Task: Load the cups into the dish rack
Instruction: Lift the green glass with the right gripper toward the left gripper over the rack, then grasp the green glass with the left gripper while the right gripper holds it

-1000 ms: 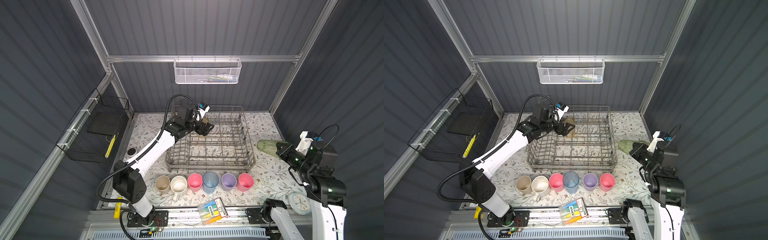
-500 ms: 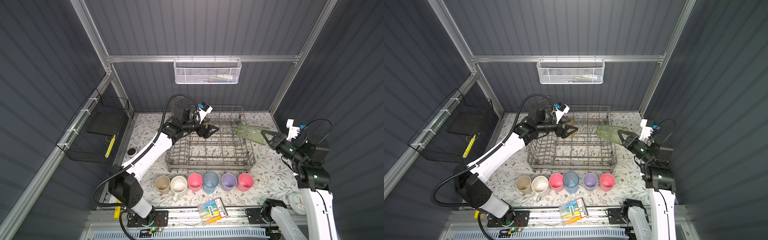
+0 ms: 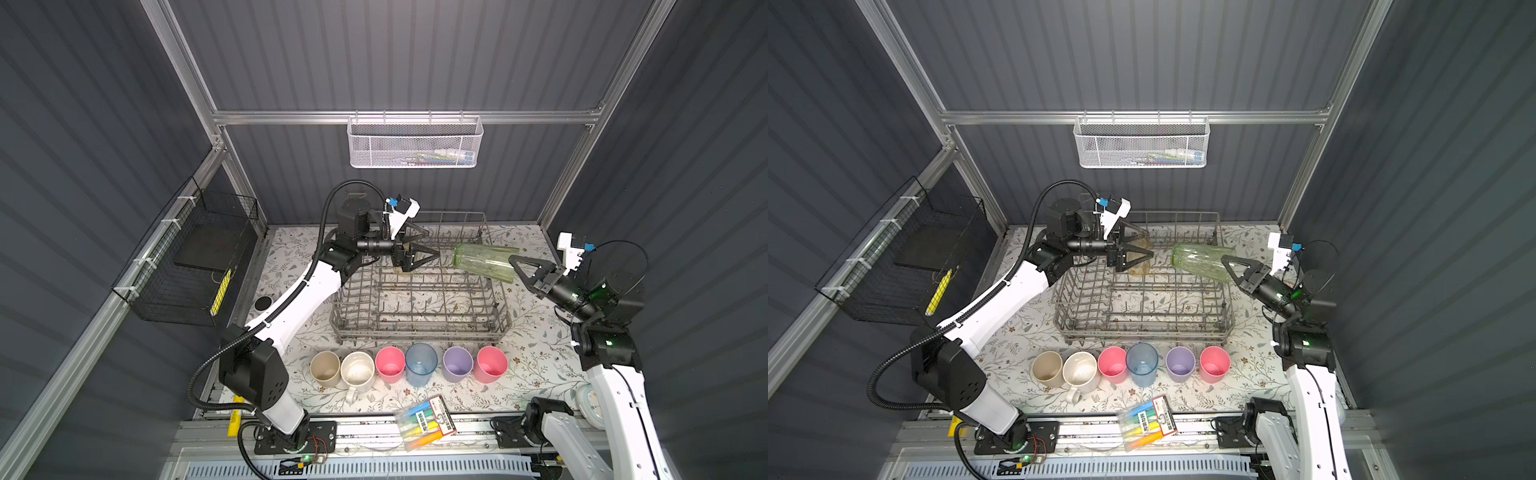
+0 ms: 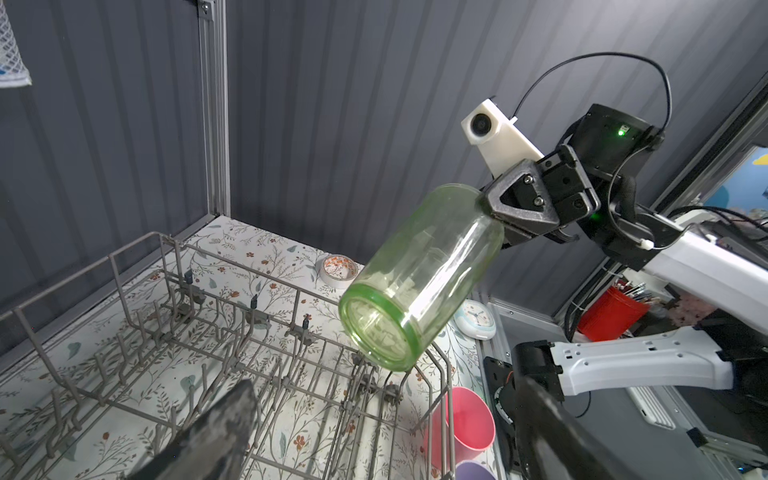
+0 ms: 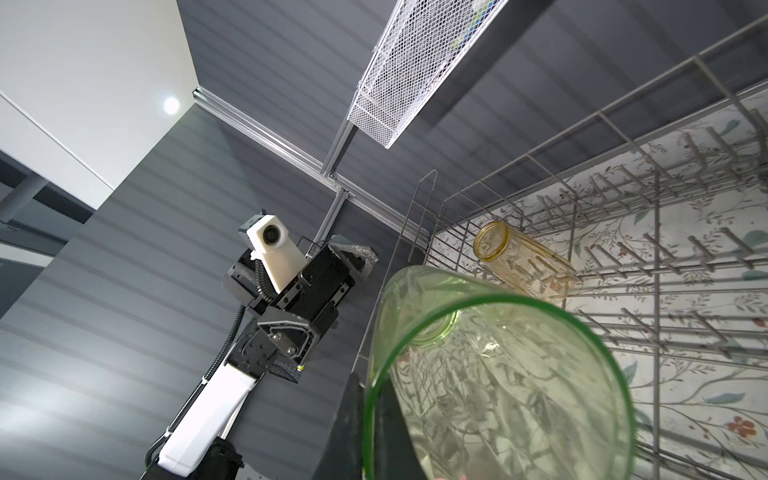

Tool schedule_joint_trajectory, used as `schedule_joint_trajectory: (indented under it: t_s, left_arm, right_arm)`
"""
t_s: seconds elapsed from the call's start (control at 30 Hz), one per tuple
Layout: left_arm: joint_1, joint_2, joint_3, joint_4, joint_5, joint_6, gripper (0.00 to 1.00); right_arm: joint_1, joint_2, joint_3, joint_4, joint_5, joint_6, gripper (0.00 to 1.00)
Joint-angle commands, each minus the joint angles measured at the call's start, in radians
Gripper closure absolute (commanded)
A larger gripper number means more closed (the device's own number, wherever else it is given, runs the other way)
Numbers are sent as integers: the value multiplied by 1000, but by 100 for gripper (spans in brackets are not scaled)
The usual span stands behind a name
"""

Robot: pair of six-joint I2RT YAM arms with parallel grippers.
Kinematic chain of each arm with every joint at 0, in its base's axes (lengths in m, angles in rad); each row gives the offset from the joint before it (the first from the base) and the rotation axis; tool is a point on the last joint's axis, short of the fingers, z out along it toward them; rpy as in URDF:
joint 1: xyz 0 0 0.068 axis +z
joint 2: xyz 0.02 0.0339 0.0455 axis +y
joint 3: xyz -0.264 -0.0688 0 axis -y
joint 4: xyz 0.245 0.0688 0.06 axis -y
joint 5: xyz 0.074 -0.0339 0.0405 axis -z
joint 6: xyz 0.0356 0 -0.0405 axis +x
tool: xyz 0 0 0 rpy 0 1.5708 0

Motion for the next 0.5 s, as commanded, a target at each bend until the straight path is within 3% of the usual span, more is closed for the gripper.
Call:
schedule_joint_trajectory:
  t_s: [0.0,0.13,0.27,0.47]
  left_arm:
    - [1,30,14,52,93,-52,0]
    - [3,62,32,68,136,-72,0]
    - [3,76,19,164,186,-137,0]
    - [3,92,27,175,190,-150,0]
  right_arm:
    - [10,5,-19,204,-59,81,100]
    - [27,47,-57,404,-102,200,100]
    - [58,79,-60,434,-110,198,100]
    - [109,124,-66,516,-110,225,100]
